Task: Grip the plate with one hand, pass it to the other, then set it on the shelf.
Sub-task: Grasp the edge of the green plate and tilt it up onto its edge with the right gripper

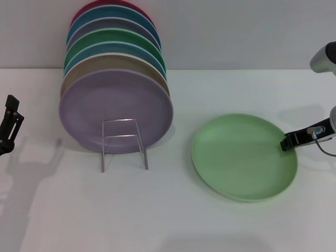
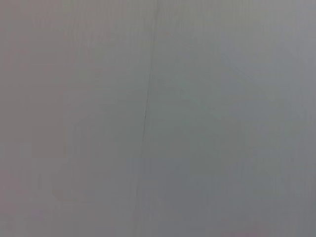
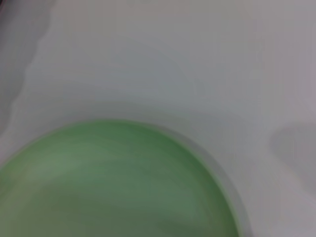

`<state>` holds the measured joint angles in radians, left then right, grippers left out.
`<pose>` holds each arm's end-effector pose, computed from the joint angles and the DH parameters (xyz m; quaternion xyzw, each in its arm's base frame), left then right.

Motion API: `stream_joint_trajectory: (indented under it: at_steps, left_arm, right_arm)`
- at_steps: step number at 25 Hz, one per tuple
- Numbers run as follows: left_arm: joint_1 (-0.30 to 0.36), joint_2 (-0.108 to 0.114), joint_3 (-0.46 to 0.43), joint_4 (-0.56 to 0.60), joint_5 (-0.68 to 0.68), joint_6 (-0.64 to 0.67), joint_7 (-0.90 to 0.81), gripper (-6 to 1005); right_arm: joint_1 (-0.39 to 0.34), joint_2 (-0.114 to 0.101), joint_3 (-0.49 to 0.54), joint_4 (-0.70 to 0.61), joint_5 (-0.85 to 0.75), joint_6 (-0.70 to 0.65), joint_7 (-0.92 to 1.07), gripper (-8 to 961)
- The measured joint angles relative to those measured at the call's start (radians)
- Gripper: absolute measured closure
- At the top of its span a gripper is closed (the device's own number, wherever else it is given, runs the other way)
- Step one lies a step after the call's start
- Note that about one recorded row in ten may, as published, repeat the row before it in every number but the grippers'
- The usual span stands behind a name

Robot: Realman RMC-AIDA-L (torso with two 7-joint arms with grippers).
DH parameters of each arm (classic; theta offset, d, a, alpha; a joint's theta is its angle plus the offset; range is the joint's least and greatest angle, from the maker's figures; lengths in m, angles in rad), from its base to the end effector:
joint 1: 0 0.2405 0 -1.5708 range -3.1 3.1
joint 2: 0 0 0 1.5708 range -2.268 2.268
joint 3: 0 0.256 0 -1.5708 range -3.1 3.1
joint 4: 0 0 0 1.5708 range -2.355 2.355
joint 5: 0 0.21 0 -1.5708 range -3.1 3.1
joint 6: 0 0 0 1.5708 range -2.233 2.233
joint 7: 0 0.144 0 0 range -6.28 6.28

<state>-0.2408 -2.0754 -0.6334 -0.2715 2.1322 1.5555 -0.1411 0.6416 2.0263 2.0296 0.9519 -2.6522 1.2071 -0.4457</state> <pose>-0.3164 0.2586 -0.0013 -0.6324 -0.1796 -0.4190 0.6264 0.2713 0.3987 0.0249 -0.7958 0.5238 -0.0908 0.2901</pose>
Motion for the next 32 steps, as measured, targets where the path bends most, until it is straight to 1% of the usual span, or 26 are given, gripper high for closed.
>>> stream_joint_trajectory:
  at_steps: [4, 7, 8, 9, 11, 12, 13, 14, 17, 20, 22, 23, 25, 27, 28, 29, 31, 32]
  left_arm:
    - [0.000, 0.001, 0.000, 0.000, 0.000, 0.000, 0.000, 196]
    - [-0.001, 0.001, 0.000, 0.000, 0.000, 0.001, 0.000, 197]
    - [0.000, 0.002, 0.000, 0.000, 0.000, 0.002, 0.000, 198]
    - [0.000, 0.002, 0.000, 0.000, 0.000, 0.002, 0.000, 198]
    - [0.001, 0.002, 0.000, 0.000, 0.000, 0.002, 0.000, 199]
    - [0.001, 0.002, 0.000, 0.000, 0.000, 0.002, 0.000, 199]
    - [0.000, 0.002, -0.001, -0.001, 0.000, 0.002, 0.000, 199]
    - [0.000, 0.002, -0.001, -0.001, 0.000, 0.002, 0.000, 200]
    - [0.000, 0.002, 0.000, -0.002, 0.000, 0.003, 0.000, 201]
    - [0.000, 0.002, -0.001, -0.002, 0.000, 0.005, 0.000, 202]
    - [0.000, 0.002, -0.001, -0.002, 0.000, 0.006, 0.000, 202]
    - [0.000, 0.003, -0.002, 0.000, 0.000, 0.007, 0.000, 203]
    - [0.001, 0.003, -0.003, 0.001, 0.000, 0.008, 0.000, 203]
    - [0.001, 0.003, -0.003, 0.002, 0.000, 0.011, 0.000, 204]
    - [0.001, 0.004, -0.003, 0.002, 0.000, 0.012, 0.000, 204]
    - [0.001, 0.004, -0.004, 0.004, 0.000, 0.013, 0.000, 205]
    - [-0.001, 0.005, -0.004, 0.005, 0.000, 0.013, 0.000, 206]
    - [-0.001, 0.005, -0.004, 0.005, 0.000, 0.013, 0.000, 206]
  right_arm:
    - [0.000, 0.000, -0.002, 0.006, 0.001, -0.004, -0.023, 879]
    - [-0.004, 0.003, -0.003, 0.025, 0.001, -0.009, -0.025, 905]
    - [-0.017, 0.009, -0.003, 0.062, 0.001, -0.013, -0.025, 906]
    - [-0.017, 0.009, -0.003, 0.062, 0.001, -0.013, -0.025, 906]
    - [-0.035, 0.019, -0.001, 0.110, 0.001, -0.015, -0.029, 908]
    - [-0.046, 0.025, 0.001, 0.143, 0.001, -0.018, -0.034, 909]
    - [-0.069, 0.038, 0.002, 0.204, 0.001, -0.025, -0.044, 909]
    - [-0.069, 0.038, 0.002, 0.204, 0.001, -0.025, -0.044, 910]
    - [-0.097, 0.049, -0.006, 0.274, 0.001, -0.059, -0.060, 912]
    - [-0.118, 0.051, -0.042, 0.309, 0.010, -0.137, -0.075, 925]
    - [-0.122, 0.051, -0.056, 0.315, 0.010, -0.155, -0.078, 938]
    - [-0.132, 0.051, -0.089, 0.328, 0.009, -0.204, -0.086, 944]
    - [-0.135, 0.050, -0.104, 0.333, 0.007, -0.227, -0.089, 944]
    - [-0.142, 0.050, -0.134, 0.339, 0.002, -0.281, -0.097, 943]
    - [-0.152, 0.050, -0.157, 0.345, -0.004, -0.336, -0.107, 943]
    - [-0.152, 0.050, -0.157, 0.345, -0.004, -0.336, -0.107, 943]
    - [-0.174, 0.050, -0.198, 0.357, -0.008, -0.428, -0.122, 942]
    - [-0.174, 0.050, -0.198, 0.357, -0.008, -0.428, -0.122, 942]
